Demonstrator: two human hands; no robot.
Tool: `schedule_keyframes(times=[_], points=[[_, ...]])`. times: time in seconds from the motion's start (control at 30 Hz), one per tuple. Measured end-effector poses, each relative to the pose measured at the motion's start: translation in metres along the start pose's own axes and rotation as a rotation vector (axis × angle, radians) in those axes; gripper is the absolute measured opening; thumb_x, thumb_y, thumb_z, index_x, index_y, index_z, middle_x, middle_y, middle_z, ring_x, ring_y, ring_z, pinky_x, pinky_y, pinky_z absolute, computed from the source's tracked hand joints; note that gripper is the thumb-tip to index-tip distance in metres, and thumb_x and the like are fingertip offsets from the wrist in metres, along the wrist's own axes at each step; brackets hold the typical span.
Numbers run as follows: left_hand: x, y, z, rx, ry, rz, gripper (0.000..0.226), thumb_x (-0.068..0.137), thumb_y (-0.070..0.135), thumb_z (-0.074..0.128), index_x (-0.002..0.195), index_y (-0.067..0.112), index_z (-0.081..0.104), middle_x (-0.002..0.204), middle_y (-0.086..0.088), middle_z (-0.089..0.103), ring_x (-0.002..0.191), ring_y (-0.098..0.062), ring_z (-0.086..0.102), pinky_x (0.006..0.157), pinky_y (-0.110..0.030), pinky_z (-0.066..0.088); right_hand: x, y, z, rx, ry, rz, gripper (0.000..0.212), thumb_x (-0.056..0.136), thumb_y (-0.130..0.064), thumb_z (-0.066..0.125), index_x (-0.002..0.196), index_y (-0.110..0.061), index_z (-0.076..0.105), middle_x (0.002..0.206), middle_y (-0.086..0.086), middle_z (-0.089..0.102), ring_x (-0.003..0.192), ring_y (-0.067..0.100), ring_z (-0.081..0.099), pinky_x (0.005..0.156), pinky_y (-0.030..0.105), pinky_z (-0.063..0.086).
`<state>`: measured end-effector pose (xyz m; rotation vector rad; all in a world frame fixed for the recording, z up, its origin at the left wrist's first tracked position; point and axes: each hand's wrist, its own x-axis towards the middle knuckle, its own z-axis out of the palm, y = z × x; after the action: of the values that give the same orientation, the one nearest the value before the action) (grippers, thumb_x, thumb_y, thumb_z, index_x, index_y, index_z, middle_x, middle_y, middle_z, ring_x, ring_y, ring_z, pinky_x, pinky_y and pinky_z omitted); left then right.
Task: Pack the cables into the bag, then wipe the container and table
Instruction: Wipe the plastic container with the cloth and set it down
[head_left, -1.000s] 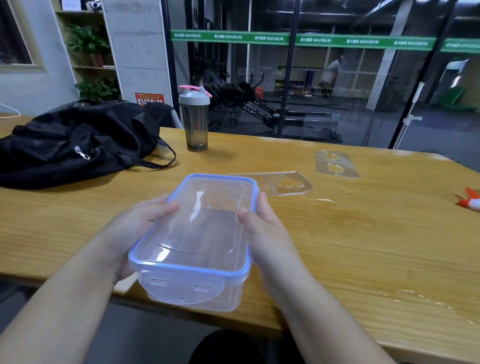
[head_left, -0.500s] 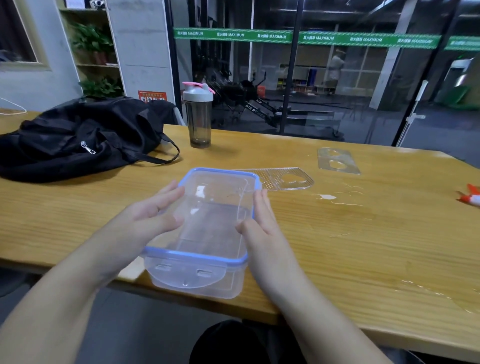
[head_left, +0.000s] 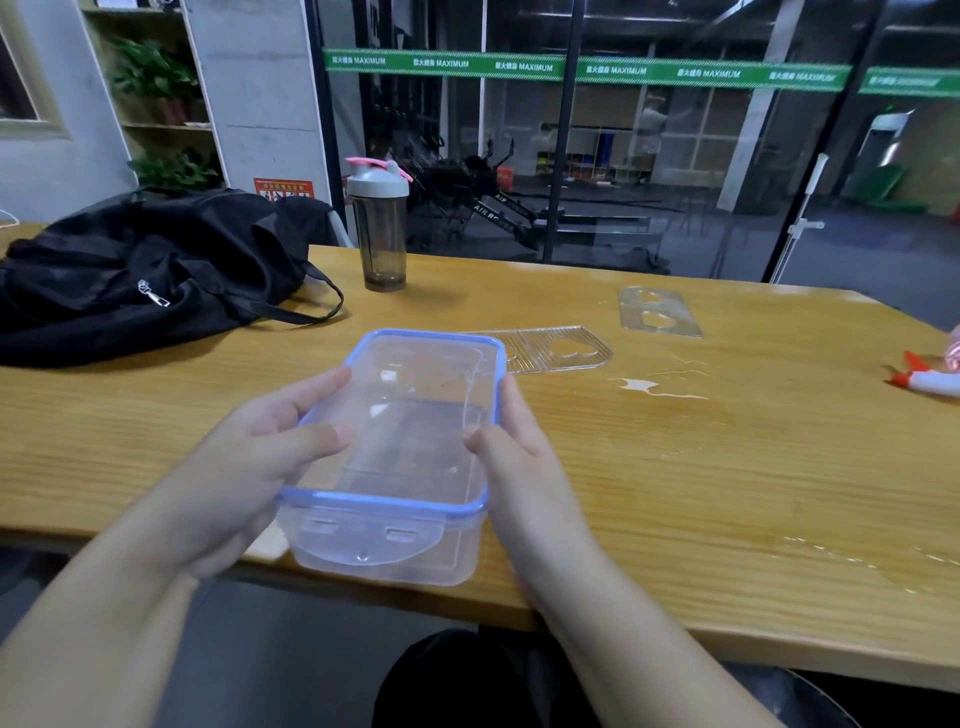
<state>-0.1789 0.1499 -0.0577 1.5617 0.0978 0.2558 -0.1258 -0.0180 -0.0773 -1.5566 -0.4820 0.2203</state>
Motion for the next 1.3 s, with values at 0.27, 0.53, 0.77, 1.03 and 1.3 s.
schedule_keyframes(times=[0.27, 0.53, 0.77, 1.03, 1.3], points=[[-0.002, -0.002, -0.002, -0.165, -0.019, -0.037, 0.071, 0.066, 0.011, 0.058, 0.135, 0.018, 0.044, 0.116, 0.001, 0.067, 0.102, -0.019, 0.066, 0.077, -0.03, 0.056, -0.003, -0.003, -0.003, 0.077, 0.032, 0.05, 0.085, 0.072, -0.03, 0.041, 0.152, -0.032, 0.013, 0.155, -0.024, 0.017, 0.142, -0.001, 0.018, 0.118, 0.034, 0.021], [-0.001, 0.005, -0.003, -0.216, -0.014, -0.088, 0.038, 0.081, -0.001, 0.045, 0.099, 0.018, 0.072, 0.107, -0.002, 0.07, 0.085, -0.012, 0.069, 0.064, -0.023, 0.056, 0.005, -0.008, -0.012, 0.072, 0.066, 0.03, 0.049, 0.071, -0.018, 0.053, 0.117, -0.032, 0.06, 0.11, -0.015, 0.069, 0.106, 0.005, 0.063, 0.09, 0.024, 0.051], [0.042, 0.024, -0.003, 0.075, 0.037, -0.119, 0.013, 0.092, 0.011, 0.051, 0.099, 0.005, 0.06, 0.088, -0.012, 0.059, 0.076, -0.018, 0.056, 0.069, -0.035, 0.045, 0.027, -0.024, -0.015, 0.015, 0.057, 0.103, 0.017, 0.089, -0.024, 0.057, 0.106, -0.023, 0.06, 0.096, -0.013, 0.071, 0.083, 0.003, 0.067, 0.061, 0.009, 0.05], [0.06, 0.011, 0.001, 0.072, 0.17, -0.095, 0.036, 0.091, -0.005, 0.047, 0.122, 0.01, 0.056, 0.088, 0.003, 0.067, 0.057, -0.003, 0.066, 0.053, -0.018, 0.054, 0.045, -0.004, 0.002, -0.013, 0.097, 0.039, 0.055, 0.062, -0.041, 0.052, 0.115, -0.027, 0.051, 0.13, 0.004, 0.05, 0.116, 0.026, 0.054, 0.098, 0.049, 0.047], [0.044, 0.011, 0.002, 0.043, 0.17, 0.033, 0.03, 0.087, 0.008, 0.057, 0.113, 0.02, 0.063, 0.128, -0.005, 0.058, 0.093, -0.013, 0.064, 0.073, -0.027, 0.052, 0.027, -0.012, -0.011, -0.223, 0.014, -0.078, 0.049, 0.091, -0.03, 0.051, 0.138, -0.022, 0.041, 0.157, -0.005, 0.018, 0.148, 0.015, 0.007, 0.118, 0.033, 0.012]])
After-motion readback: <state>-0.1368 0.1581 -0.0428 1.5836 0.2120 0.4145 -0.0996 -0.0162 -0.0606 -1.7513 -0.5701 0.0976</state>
